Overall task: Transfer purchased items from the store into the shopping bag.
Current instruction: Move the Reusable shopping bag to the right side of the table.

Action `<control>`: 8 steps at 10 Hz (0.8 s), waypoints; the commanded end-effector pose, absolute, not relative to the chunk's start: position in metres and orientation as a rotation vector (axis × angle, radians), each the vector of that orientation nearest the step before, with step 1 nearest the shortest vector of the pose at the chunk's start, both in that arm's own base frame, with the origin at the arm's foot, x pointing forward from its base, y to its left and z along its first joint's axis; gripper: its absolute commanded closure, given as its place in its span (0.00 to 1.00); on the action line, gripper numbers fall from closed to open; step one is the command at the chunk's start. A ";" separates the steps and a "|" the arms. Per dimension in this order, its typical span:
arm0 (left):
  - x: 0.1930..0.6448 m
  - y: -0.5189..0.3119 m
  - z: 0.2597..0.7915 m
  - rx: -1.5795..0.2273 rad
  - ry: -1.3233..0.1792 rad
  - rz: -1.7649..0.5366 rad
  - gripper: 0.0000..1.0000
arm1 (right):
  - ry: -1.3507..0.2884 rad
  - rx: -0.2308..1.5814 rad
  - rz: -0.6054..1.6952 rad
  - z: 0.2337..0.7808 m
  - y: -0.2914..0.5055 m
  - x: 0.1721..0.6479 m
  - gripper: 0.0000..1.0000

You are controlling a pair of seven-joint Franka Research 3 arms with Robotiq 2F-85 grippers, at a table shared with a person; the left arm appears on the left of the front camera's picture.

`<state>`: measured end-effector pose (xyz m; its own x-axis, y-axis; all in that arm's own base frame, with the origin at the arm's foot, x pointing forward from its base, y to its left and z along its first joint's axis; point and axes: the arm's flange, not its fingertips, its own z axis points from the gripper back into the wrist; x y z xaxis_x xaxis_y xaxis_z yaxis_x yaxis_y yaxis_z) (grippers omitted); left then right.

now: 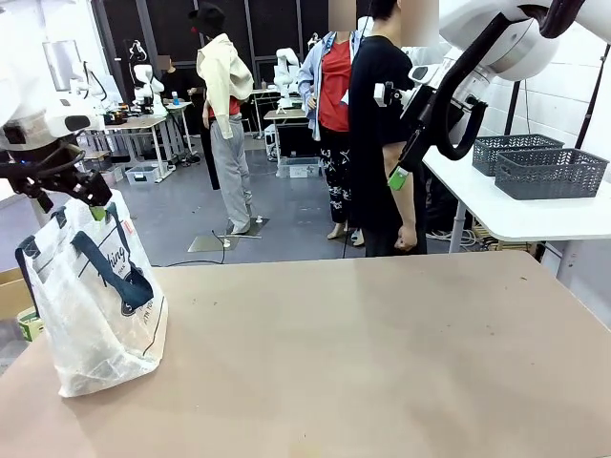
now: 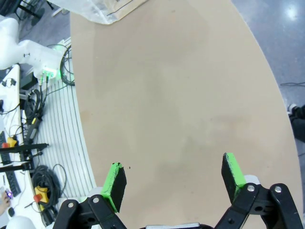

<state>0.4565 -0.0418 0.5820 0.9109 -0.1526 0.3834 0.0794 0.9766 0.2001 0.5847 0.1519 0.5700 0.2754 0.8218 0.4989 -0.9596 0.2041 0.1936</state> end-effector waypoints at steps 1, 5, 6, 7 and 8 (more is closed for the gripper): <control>0.452 -0.045 0.594 0.171 -0.423 -0.094 0.00 | -0.305 0.521 1.257 0.572 0.152 0.584 0.00; 0.446 -0.049 0.610 0.170 -0.454 -0.076 0.00 | -0.305 0.521 1.257 0.572 0.152 0.584 0.00; 0.445 -0.050 0.613 0.167 -0.461 -0.081 0.00 | -0.305 0.521 1.257 0.572 0.152 0.584 0.00; 0.442 -0.053 0.615 0.179 -0.478 -0.105 0.00 | -0.305 0.521 1.257 0.572 0.152 0.584 0.00; 0.447 -0.048 0.609 0.174 -0.463 -0.104 0.00 | -0.305 0.521 1.257 0.572 0.152 0.584 0.00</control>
